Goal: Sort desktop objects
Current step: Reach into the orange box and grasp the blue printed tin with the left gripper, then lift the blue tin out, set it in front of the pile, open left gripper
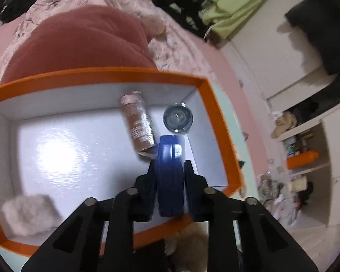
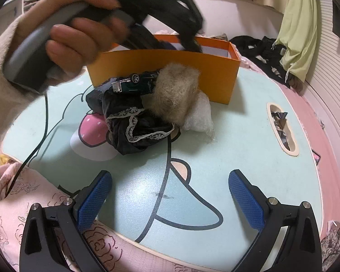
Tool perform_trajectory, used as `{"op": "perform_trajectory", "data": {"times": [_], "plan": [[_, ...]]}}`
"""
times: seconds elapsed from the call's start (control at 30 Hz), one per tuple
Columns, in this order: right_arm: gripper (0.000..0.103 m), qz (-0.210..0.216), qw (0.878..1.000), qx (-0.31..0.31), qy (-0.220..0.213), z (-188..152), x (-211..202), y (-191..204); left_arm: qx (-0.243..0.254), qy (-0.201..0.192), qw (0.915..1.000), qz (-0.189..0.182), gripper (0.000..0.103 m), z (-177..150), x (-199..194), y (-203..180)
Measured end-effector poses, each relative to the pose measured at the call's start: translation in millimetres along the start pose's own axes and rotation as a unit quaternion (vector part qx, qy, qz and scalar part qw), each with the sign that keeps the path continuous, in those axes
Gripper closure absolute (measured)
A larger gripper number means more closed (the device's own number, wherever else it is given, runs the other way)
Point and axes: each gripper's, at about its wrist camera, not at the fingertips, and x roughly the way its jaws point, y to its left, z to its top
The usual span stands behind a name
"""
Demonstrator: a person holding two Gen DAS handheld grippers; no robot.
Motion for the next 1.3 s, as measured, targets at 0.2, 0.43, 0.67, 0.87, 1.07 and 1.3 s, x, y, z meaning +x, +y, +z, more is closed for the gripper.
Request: {"op": "perform_trajectory", "data": {"times": [0.2,0.43,0.67,0.87,1.07,1.3], "plan": [[0.0,0.0,1.0,0.0,0.0,0,0,-1,-0.001,-0.041,0.9988,-0.025,0.081,2,-32,12],[0.0,-0.001,1.0,0.001,0.001,0,0,0,0.013,-0.103,0.9916,-0.078,0.081,-31,-93,18],[0.0,-0.001,1.0,0.001,0.001,0,0,0,0.013,-0.105,0.9877,-0.115,0.08,-111,-109,47],[0.0,-0.002,1.0,0.001,0.0,0,0,0,-0.001,-0.083,0.9897,-0.117,0.08,-162,-86,71],[0.0,-0.002,1.0,0.001,0.0,1,-1,-1,0.027,-0.116,0.9929,0.004,0.051,-163,-70,63],[0.0,-0.003,1.0,0.001,0.0,0,0,0,0.101,-0.147,0.9773,0.114,0.028,-199,-93,44]]}}
